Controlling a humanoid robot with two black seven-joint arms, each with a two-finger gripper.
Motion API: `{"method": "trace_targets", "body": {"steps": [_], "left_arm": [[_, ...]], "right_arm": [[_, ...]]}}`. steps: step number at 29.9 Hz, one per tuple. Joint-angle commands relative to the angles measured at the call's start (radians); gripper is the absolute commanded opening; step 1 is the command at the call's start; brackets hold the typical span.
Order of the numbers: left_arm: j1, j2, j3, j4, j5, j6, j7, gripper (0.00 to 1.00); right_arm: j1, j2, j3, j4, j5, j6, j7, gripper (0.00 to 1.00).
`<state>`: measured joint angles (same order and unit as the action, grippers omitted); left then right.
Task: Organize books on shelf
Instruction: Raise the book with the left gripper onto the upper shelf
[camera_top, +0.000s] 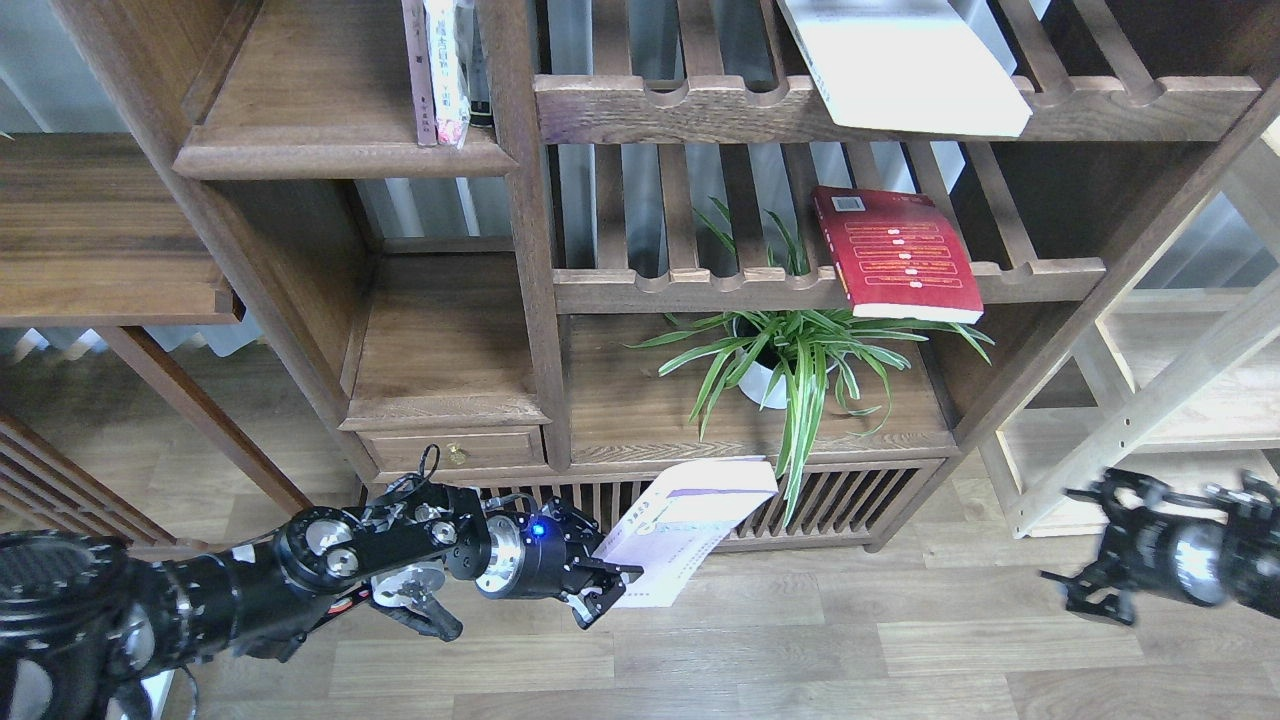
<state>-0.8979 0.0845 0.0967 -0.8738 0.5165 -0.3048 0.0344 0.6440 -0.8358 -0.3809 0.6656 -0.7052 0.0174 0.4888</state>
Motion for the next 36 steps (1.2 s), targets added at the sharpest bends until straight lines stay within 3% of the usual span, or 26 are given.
{"method": "trace_targets", "body": {"steps": [1,7,16,25,36], "left_arm": [[-0.010,0.110,-0.058,-0.123,0.005,0.007,0.012,0.03],[-0.019,0.286,-0.162,-0.282,0.007,-0.010,0.053,0.04],[-0.033,0.543,-0.346,-0.487,-0.004,-0.140,0.079,0.04],[-0.058,0.705,-0.482,-0.508,-0.191,-0.184,0.124,0.04],[-0.135,0.899,-0.512,-0.544,-0.368,-0.184,0.130,0.04]], "right_arm": [[-0.052,-0.023,0.023,-0.032,0.033,-0.010,0.000,1.00],[-0.087,-0.023,0.027,-0.052,0.059,-0.051,0.000,1.00],[-0.112,-0.014,0.027,-0.077,0.078,-0.076,0.000,1.00],[-0.126,-0.009,0.025,-0.081,0.112,-0.105,0.000,1.00],[-0.126,0.018,0.017,-0.087,0.116,-0.117,0.000,1.00]]}}
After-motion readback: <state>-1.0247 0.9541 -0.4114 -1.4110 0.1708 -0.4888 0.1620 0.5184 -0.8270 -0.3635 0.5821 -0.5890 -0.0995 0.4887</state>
